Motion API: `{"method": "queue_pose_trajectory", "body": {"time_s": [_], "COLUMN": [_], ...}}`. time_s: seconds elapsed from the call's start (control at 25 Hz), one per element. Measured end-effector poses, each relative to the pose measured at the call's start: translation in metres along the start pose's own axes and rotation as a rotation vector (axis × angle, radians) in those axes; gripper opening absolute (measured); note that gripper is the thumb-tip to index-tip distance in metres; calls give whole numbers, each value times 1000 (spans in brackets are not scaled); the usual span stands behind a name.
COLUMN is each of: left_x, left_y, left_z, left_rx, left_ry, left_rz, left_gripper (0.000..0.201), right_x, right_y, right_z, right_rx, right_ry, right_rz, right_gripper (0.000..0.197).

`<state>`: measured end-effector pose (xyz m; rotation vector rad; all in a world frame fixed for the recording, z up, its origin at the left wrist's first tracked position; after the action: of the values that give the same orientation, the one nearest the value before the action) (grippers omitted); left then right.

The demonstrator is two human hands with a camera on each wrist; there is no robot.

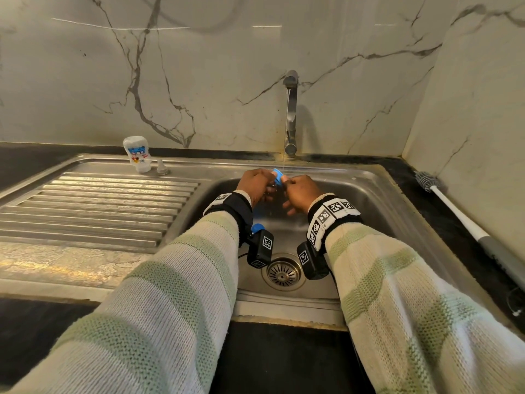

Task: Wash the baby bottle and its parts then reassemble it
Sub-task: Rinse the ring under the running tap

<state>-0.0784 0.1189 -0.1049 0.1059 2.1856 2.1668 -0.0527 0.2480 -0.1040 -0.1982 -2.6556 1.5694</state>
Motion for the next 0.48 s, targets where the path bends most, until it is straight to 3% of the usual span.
{"method": "queue_pose_trajectory", "body": {"time_s": [0.32,0.48], "left_x": [1,3], "left_y": [7,2], "left_z": [-1,2], "left_rx": [173,174], "left_ry": [23,13], "left_rz": [140,86], "left_gripper": [35,33], "right_x": [-6,-4], "right_y": [-11,-12], "right_z": [-7,-14], "right_rx": [50,45], "right_ry": [38,88], "right_rz": [-127,-133], "right_gripper": [4,9]}}
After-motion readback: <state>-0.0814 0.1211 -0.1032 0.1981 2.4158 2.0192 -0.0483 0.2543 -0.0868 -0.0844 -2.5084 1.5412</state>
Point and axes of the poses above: each hand's wrist, its own x-axis towards the middle knuckle, its own z-axis out of the palm, y = z × x, the point moved 10 cm from there along x, towards the middle knuckle, and after that the axes turned 2 degrees about z, right-handed, at the moved point
